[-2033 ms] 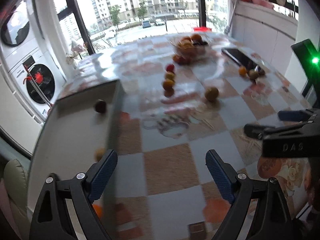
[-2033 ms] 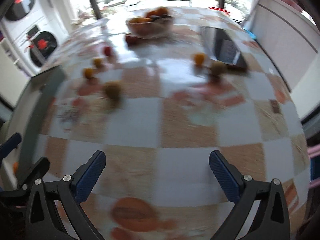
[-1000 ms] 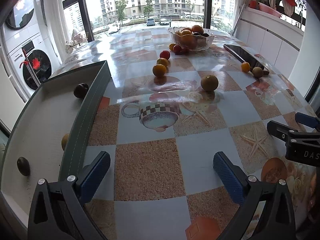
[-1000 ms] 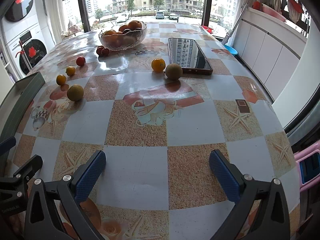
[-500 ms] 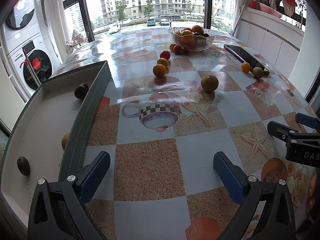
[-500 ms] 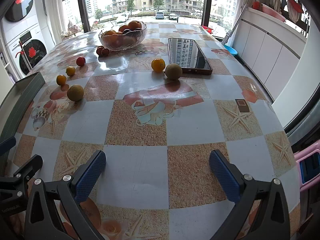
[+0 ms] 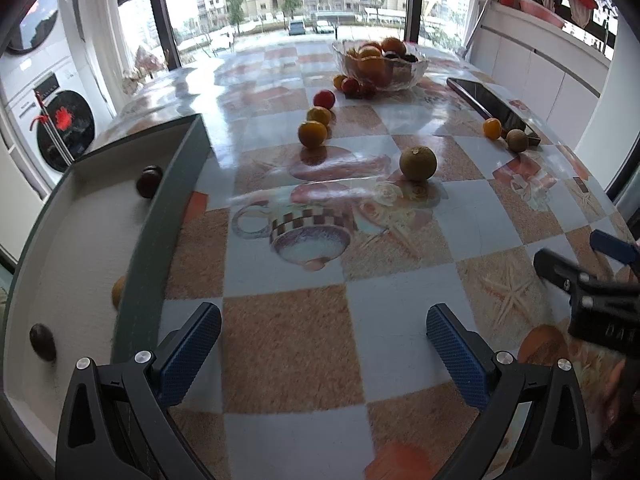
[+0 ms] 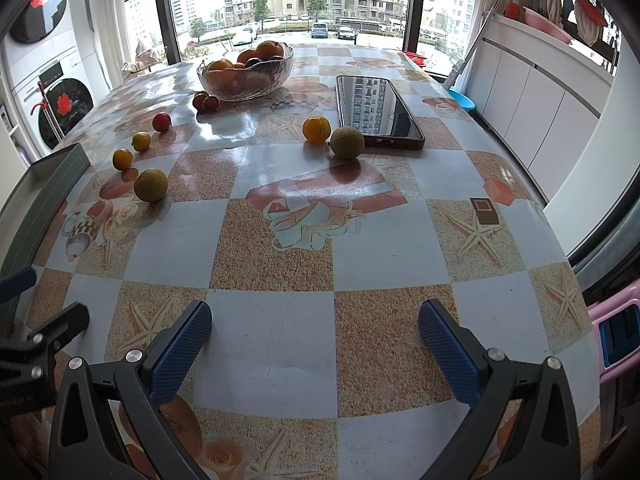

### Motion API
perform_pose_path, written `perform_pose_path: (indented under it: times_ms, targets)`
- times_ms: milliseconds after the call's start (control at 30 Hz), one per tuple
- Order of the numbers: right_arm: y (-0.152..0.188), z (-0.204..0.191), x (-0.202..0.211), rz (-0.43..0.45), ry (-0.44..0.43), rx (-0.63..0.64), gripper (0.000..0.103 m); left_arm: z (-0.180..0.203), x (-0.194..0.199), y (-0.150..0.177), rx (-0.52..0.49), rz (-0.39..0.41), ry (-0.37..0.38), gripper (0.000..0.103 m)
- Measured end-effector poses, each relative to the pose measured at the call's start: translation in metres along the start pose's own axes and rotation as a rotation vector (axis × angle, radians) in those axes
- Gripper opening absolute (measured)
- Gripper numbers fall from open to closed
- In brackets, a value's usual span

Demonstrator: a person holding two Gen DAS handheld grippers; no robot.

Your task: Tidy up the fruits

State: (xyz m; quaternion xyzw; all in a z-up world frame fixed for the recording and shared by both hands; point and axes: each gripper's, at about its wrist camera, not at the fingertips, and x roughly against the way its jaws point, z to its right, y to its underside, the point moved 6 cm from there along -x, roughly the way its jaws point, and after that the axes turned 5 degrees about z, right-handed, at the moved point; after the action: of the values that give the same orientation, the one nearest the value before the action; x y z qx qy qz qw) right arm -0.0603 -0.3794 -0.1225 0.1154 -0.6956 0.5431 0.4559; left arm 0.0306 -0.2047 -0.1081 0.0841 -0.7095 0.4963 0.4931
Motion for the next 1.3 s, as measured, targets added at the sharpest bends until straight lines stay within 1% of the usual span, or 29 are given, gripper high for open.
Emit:
perform_pose_path:
  times_ms: [100,167,233,300,333,400,467,533,633,667,700,733,767,800,833,900,933,967,1000,1033,1067,1100,1200,1300]
  targets:
    - [-0.001,0.0,0.0,-0.001,-0.002,0.001,0.103,0.007,-0.006,-0.01,-0.006,-0.013,-0.013,0.103]
    - [-0.001,0.0,0.0,-0.002,-0.005,0.002,0.103,0.016,-0.01,-0.017,-0.03,-0.012,-0.023,0.103]
    - [-0.002,0.001,0.0,-0.018,-0.018,0.012,0.103,0.028,-0.011,-0.027,-0.059,0.003,-0.026,0.103]
    - [-0.003,0.002,0.0,-0.047,-0.048,0.024,0.103,0.035,-0.01,-0.036,-0.075,0.024,-0.016,0.103]
    - [-0.006,0.007,0.0,-0.061,-0.081,0.008,0.103,0.039,-0.01,-0.041,-0.081,0.035,-0.012,0.103]
    - [-0.015,0.02,0.0,-0.065,-0.112,-0.047,0.103,0.046,-0.013,-0.05,-0.095,0.05,-0.007,0.103]
    - [-0.028,0.036,-0.003,-0.064,-0.113,-0.099,0.103,0.051,-0.02,-0.059,-0.106,0.054,-0.014,0.103]
    - [-0.041,0.045,-0.01,-0.055,-0.111,-0.113,0.103,0.055,-0.025,-0.065,-0.108,0.055,-0.018,0.103]
    - [-0.059,0.044,-0.025,-0.056,-0.132,-0.113,0.101,0.058,-0.033,-0.074,-0.105,0.06,-0.03,0.102]
    - [-0.063,0.043,-0.031,-0.056,-0.137,-0.115,0.095,0.059,-0.036,-0.077,-0.103,0.057,-0.034,0.094]
    - [-0.068,0.041,-0.037,-0.058,-0.139,-0.117,0.09,0.06,-0.039,-0.078,-0.105,0.048,-0.036,0.09]
    - [-0.072,0.04,-0.042,-0.059,-0.139,-0.118,0.087,0.06,-0.041,-0.078,-0.106,0.036,-0.035,0.09]
    - [-0.076,0.037,-0.048,-0.059,-0.139,-0.119,0.078,0.061,-0.044,-0.078,-0.104,0.028,-0.039,0.09]
    - [-0.079,0.035,-0.052,-0.059,-0.136,-0.118,0.073,0.061,-0.046,-0.078,-0.102,0.027,-0.042,0.087]
    - [-0.084,0.033,-0.056,-0.045,-0.121,-0.106,0.072,0.061,-0.047,-0.078,-0.099,0.025,-0.044,0.083]
    - [-0.089,0.028,-0.059,-0.038,-0.129,-0.103,0.062,0.061,-0.048,-0.078,-0.076,0.025,-0.022,0.075]
    - [-0.092,0.026,-0.061,-0.031,-0.127,-0.104,0.059,0.061,-0.049,-0.079,-0.066,0.024,-0.014,0.072]
    - [-0.093,0.025,-0.063,-0.027,-0.13,-0.108,0.05,0.061,-0.049,-0.079,-0.053,0.025,0.001,0.065]
    - [-0.095,0.024,-0.065,-0.024,-0.134,-0.114,0.037,0.062,-0.048,-0.078,-0.045,0.024,0.013,0.058]
    - [-0.096,0.023,-0.066,-0.02,-0.141,-0.119,0.03,0.062,-0.048,-0.078,-0.037,0.023,0.026,0.053]
    - [-0.096,0.024,-0.067,-0.021,-0.147,-0.124,0.028,0.065,-0.047,-0.077,-0.03,0.022,0.05,0.041]
    - [-0.096,0.024,-0.066,-0.018,-0.152,-0.129,0.028,0.068,-0.046,-0.076,-0.031,0.026,0.051,0.032]
    - [-0.087,0.021,-0.054,-0.017,-0.17,-0.117,0.028,0.066,-0.039,-0.07,-0.043,0.032,0.03,0.03]
    - [-0.073,0.016,-0.033,-0.012,-0.204,-0.098,0.028,0.054,-0.029,-0.057,0.004,0.029,0.057,0.03]
